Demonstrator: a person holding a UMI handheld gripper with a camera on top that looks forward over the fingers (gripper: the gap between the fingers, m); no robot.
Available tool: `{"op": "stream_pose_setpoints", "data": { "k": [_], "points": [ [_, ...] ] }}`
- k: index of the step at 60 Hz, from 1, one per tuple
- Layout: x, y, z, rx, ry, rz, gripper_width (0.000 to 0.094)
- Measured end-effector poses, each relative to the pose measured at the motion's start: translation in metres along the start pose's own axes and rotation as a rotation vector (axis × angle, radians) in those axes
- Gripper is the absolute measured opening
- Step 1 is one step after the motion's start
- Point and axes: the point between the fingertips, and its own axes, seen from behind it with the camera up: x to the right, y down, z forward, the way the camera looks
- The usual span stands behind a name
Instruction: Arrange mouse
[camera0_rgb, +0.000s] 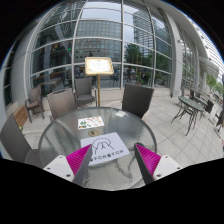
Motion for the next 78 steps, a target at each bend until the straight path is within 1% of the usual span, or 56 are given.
{"op": "stream_pose_setpoints", "data": {
  "k": [5, 6, 7, 9, 12, 21, 28, 32, 37, 46, 51, 54, 60, 62, 63, 64, 70, 72, 74, 75, 78],
  "points": [
    [-0.006, 0.015, 0.006, -0.019, -0.043, -0.004, 0.0866],
    [-0.008, 0.022, 0.005, -0.028, -0.050, -0.004, 0.0866],
    [-0.007, 0.035, 0.023, -0.034, -0.058, -0.002, 0.0866],
    [-0.006, 0.044, 0.017, -0.058, -0.075, -0.003, 0.0863],
    [0.003, 0.068, 0.034, -0.092, -0.091, -0.007, 0.0863],
    [0.055, 0.143, 0.068, -0.194, -0.076, -0.039, 0.0864],
    [0.117, 0.174, 0.098, -0.258, -0.045, -0.077, 0.0863],
    [0.151, 0.181, 0.124, -0.282, -0.023, -0.099, 0.0861],
    [0.174, 0.177, 0.165, -0.300, -0.037, -0.116, 0.0843],
    [0.181, 0.159, 0.230, -0.294, -0.113, -0.160, 0.0846],
    [0.177, 0.149, 0.260, -0.289, -0.144, -0.178, 0.0829],
    [0.174, 0.147, 0.273, -0.291, -0.166, -0.178, 0.0774],
    [0.167, 0.153, 0.293, -0.325, -0.201, -0.190, 0.0626],
    [0.164, 0.150, 0.295, -0.317, -0.222, -0.181, 0.0556],
    [0.164, 0.150, 0.297, -0.315, -0.223, -0.178, 0.0497],
    [0.163, 0.152, 0.299, -0.319, -0.222, -0.178, 0.0470],
    [0.164, 0.152, 0.298, -0.328, -0.225, -0.186, 0.0450],
    [0.164, 0.151, 0.298, -0.335, -0.229, -0.190, 0.0426],
    [0.163, 0.152, 0.298, -0.343, -0.234, -0.196, 0.0392],
    [0.163, 0.152, 0.298, -0.349, -0.239, -0.198, 0.0359],
    [0.162, 0.152, 0.298, -0.362, -0.249, -0.203, 0.0315]
  ]
}}
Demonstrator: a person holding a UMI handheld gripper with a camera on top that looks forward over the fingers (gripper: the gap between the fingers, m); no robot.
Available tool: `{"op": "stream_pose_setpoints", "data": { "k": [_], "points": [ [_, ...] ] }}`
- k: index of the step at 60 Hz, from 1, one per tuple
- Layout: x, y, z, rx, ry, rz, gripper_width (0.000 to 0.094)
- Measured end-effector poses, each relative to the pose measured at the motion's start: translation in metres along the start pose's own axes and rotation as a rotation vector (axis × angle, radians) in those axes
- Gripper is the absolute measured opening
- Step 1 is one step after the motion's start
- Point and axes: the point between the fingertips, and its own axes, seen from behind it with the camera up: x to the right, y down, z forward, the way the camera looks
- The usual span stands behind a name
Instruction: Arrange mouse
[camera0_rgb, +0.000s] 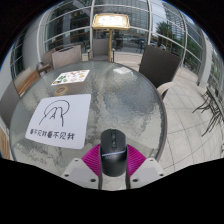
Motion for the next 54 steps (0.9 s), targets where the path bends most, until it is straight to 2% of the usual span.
{"op": "stream_pose_setpoints", "data": {
  "k": [1, 10, 16, 27, 35, 40, 44, 54],
  "points": [
    [0.001, 0.000, 0.000, -0.008, -0.002, -0.001, 0.0285],
    [-0.001, -0.012, -0.010, -0.056, -0.009, 0.005, 0.0283],
    [0.003, -0.075, -0.044, 0.038, 0.021, 0.009, 0.0283],
    [-0.030, -0.212, -0.114, 0.251, 0.014, 0.012, 0.0285],
    [-0.098, -0.251, -0.106, 0.300, -0.045, -0.029, 0.0285],
    [-0.146, -0.234, -0.087, 0.262, -0.080, -0.064, 0.0283],
    [-0.180, -0.212, -0.043, 0.189, -0.114, -0.082, 0.0283],
    [-0.202, -0.131, 0.036, 0.040, -0.074, -0.093, 0.0281]
  ]
}}
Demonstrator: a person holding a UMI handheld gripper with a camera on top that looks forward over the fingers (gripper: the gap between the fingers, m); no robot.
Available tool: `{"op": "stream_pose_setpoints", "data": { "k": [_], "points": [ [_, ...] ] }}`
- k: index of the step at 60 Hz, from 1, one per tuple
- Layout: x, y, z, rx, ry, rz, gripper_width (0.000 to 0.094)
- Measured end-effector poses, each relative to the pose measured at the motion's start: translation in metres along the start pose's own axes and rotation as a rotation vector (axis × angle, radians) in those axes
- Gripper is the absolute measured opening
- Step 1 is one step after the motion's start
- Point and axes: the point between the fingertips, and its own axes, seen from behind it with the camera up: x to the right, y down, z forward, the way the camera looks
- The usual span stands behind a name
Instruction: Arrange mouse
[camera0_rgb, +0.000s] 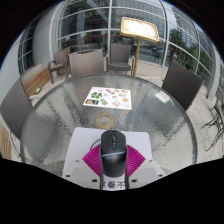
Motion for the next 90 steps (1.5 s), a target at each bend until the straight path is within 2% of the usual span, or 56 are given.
{"op": "stream_pose_setpoints", "data": {
  "k": [9, 11, 15, 16, 26, 28, 33, 35, 55, 74, 90],
  "points": [
    [0.003, 0.048, 0.027, -0.067, 0.033, 0.030, 0.0293],
    [0.004, 0.044, 0.029, -0.037, 0.037, 0.041, 0.0292],
    [0.004, 0.046, 0.029, -0.034, 0.054, 0.034, 0.0292],
    [0.004, 0.045, 0.028, -0.039, 0.058, 0.039, 0.0332],
    [0.004, 0.045, 0.030, -0.025, 0.049, 0.070, 0.0469],
    [0.007, 0.047, 0.029, -0.034, 0.053, 0.073, 0.0525],
    [0.019, 0.044, 0.018, -0.048, 0.103, 0.084, 0.0811],
    [0.022, 0.040, 0.011, -0.044, 0.109, 0.090, 0.0863],
    [0.016, -0.023, -0.137, 0.141, 0.051, 0.075, 0.0868],
    [-0.003, -0.004, -0.252, 0.206, -0.004, 0.083, 0.0864],
    [-0.017, 0.019, -0.290, 0.231, -0.031, 0.054, 0.0863]
  ]
}}
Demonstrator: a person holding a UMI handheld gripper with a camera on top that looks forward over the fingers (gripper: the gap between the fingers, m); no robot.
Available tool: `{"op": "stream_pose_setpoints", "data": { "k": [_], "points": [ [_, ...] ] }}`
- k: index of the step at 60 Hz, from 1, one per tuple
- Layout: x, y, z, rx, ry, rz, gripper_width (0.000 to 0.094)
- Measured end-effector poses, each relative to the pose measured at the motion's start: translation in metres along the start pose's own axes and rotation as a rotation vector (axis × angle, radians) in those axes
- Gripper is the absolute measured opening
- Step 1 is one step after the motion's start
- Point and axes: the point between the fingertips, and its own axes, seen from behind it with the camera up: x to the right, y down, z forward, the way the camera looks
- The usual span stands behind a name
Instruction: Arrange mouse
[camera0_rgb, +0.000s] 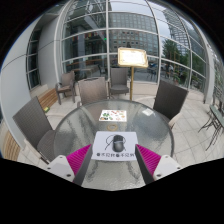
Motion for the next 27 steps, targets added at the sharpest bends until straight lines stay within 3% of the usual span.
{"op": "stream_pose_setpoints", "data": {
  "k": [27],
  "points": [
    [-0.009, 0.006, -0.020, 0.020, 0.010, -0.002, 0.0862]
  ]
}}
